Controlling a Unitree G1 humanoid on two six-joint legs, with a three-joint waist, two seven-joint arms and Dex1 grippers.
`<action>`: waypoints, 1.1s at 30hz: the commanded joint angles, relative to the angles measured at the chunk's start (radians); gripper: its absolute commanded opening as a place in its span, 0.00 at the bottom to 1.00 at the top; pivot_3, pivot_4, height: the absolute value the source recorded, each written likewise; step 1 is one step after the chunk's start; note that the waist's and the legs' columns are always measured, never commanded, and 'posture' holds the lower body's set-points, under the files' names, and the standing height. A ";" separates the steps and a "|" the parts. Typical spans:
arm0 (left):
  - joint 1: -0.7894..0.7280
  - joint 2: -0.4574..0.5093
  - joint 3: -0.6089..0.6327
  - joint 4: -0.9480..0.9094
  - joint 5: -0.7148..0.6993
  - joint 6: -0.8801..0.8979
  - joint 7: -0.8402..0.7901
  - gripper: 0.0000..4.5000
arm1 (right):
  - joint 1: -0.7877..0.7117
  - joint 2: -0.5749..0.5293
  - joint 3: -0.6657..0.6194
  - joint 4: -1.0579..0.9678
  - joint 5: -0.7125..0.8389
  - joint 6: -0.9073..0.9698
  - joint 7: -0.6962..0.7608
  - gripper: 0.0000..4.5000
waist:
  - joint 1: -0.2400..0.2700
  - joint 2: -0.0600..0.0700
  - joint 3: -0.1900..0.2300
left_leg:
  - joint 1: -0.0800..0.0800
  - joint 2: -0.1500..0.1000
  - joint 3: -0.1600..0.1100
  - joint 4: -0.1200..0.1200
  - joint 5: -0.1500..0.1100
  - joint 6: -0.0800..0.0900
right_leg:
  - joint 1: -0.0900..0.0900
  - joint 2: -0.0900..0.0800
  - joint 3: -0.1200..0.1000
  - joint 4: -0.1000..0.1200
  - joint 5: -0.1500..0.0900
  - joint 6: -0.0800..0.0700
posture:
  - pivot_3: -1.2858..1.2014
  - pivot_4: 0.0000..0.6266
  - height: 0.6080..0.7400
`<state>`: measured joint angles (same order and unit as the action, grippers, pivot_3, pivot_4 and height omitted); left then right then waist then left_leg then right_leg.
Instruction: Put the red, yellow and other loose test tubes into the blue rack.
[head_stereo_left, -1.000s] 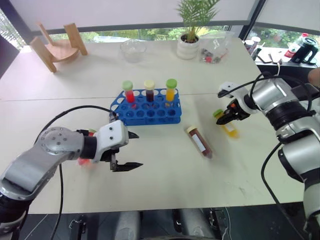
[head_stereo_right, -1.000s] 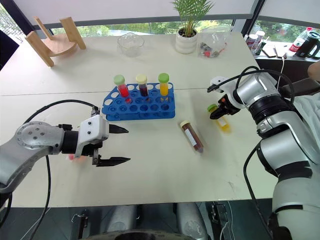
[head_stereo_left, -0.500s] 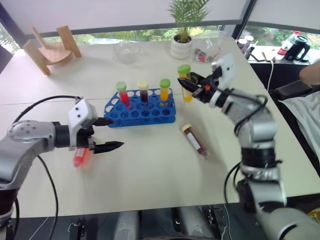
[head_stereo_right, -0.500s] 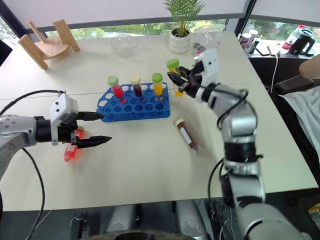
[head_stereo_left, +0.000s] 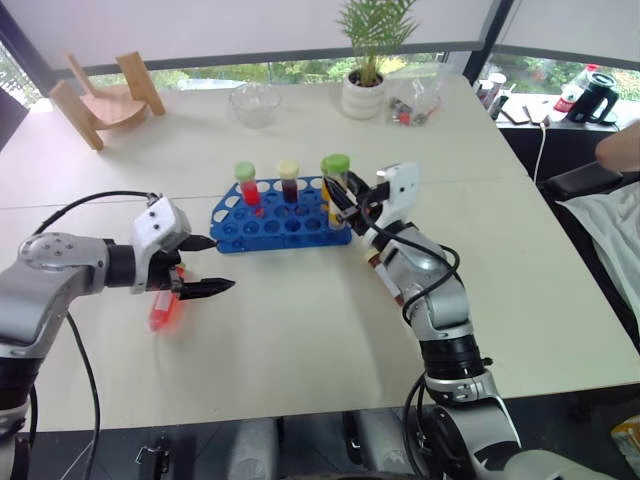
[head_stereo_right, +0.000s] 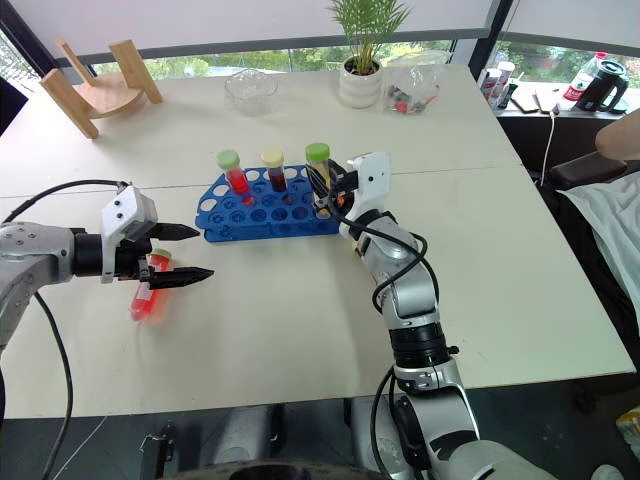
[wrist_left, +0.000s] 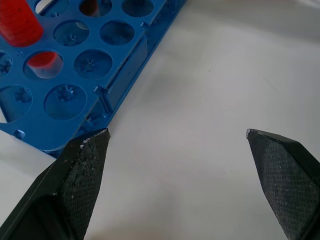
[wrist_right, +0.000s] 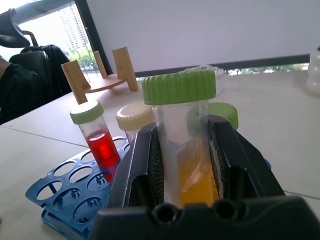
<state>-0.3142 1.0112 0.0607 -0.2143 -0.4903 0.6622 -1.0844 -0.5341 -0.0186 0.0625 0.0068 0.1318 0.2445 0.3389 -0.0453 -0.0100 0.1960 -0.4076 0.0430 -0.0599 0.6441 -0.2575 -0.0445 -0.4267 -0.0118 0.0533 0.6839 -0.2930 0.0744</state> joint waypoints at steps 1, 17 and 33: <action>-0.001 0.005 0.022 -0.008 0.006 -0.013 -0.001 1.00 | -0.018 0.002 0.013 0.026 -0.016 -0.064 -0.008 0.18 | 0.000 0.000 0.000 | 0.000 0.000 0.000 0.000 0.000 0.000 | 0.000 0.000 0.000 0.000 0.000 0.000 | 0.52 0.24 1.00; 0.022 -0.018 0.031 -0.019 0.009 -0.020 0.025 1.00 | 0.020 -0.011 0.055 0.077 -0.063 -0.182 -0.013 0.49 | 0.000 0.000 0.000 | 0.000 0.000 0.000 0.001 0.000 0.000 | 0.000 0.000 0.000 0.001 0.000 0.000 | 0.52 0.24 1.00; -0.029 0.006 -0.050 -0.223 -0.010 -0.016 -0.052 1.00 | -0.003 -0.617 0.008 -0.491 0.204 0.797 0.298 0.98 | 0.003 0.000 0.000 | 0.000 0.000 0.000 0.001 0.000 0.001 | 0.001 0.000 0.000 0.000 0.000 -0.001 | 0.52 0.24 1.00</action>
<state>-0.3277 1.0179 0.0279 -0.3876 -0.5015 0.6595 -1.1330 -0.4873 -0.5755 0.0563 -0.4300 0.2810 0.8835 0.5755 -0.0421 -0.0096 0.1962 -0.4073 0.0427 -0.0602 0.6458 -0.2579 -0.0436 -0.4256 -0.0119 0.0534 0.6843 -0.2928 0.0738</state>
